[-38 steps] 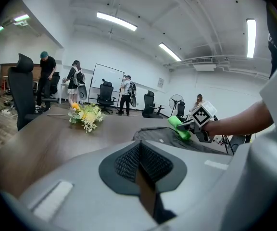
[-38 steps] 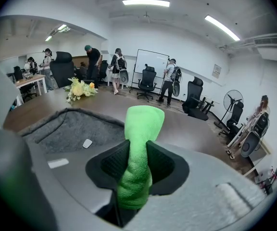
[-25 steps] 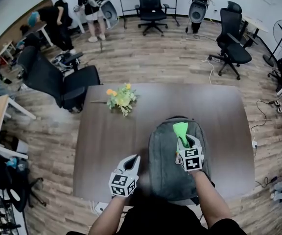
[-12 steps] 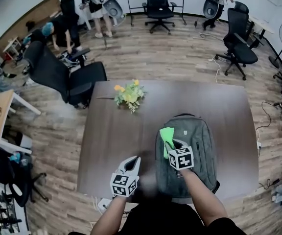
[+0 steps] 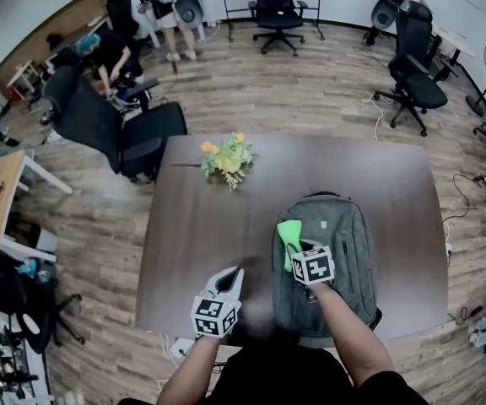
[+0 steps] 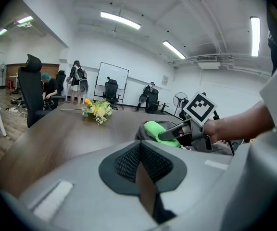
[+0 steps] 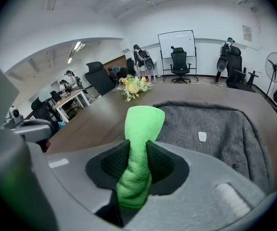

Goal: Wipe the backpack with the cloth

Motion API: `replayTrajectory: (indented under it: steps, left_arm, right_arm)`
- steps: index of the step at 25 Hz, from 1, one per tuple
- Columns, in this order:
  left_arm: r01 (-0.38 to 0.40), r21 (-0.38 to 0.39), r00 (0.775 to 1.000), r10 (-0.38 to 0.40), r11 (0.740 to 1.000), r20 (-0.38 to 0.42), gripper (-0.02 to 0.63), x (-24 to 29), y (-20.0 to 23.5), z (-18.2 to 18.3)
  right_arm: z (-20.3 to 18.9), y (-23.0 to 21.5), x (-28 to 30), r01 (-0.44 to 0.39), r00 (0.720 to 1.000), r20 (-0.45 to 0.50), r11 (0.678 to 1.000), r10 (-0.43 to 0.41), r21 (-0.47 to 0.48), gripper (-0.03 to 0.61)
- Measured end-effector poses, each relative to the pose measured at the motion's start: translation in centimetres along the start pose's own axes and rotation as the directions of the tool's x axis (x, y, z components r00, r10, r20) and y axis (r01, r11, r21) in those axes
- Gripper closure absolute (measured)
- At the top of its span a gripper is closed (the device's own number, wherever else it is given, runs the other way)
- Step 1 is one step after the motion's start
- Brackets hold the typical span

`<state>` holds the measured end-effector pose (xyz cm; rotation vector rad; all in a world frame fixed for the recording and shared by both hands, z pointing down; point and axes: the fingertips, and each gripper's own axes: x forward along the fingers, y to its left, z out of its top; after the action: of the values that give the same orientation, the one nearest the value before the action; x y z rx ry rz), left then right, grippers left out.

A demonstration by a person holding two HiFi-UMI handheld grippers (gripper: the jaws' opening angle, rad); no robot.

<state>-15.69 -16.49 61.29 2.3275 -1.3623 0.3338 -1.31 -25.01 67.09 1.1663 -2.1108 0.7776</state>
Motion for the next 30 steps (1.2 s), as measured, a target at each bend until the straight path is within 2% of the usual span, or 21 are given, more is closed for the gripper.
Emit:
replayTrajectory:
  steps: [5,13,18,23,25,30]
  left_arm:
    - [0.011,0.012,1.0,-0.011,1.0,-0.009,0.594,0.2,-0.2,0.0]
    - [0.039,0.026,0.999,-0.039,0.999,-0.022,0.594,1.0,-1.8,-0.4]
    - [0.06,0.038,0.998,-0.059,0.997,-0.022,0.594,1.7,-2.7,-0.1]
    - [0.08,0.045,0.997,-0.08,0.996,-0.018,0.594,2.1,-3.6,0.4]
    - [0.088,0.043,0.996,-0.087,0.995,-0.022,0.594,2.2,-3.9,0.3]
    - [0.104,0.03,0.994,-0.104,0.994,-0.018,0.594,2.2,-4.5,0.4]
  right_arm:
    - [-0.7,-1.7,-0.4,0.04,0.999,-0.021,0.998,-0.041,-0.052,0.471]
    - [-2.9,-6.5,-2.0,0.178,0.979,-0.084,0.98,-0.186,-0.094,0.471]
    - [-3.4,-8.3,-3.0,0.21,0.971,-0.099,0.974,-0.218,-0.089,0.471]
    - [-4.4,-10.4,-4.3,0.264,0.953,-0.13,0.96,-0.275,-0.094,0.471]
    - [-4.1,-11.1,-4.8,0.285,0.948,-0.109,0.951,-0.298,-0.123,0.471]
    - [-4.7,-13.6,-6.6,0.354,0.917,-0.126,0.918,-0.378,-0.178,0.471]
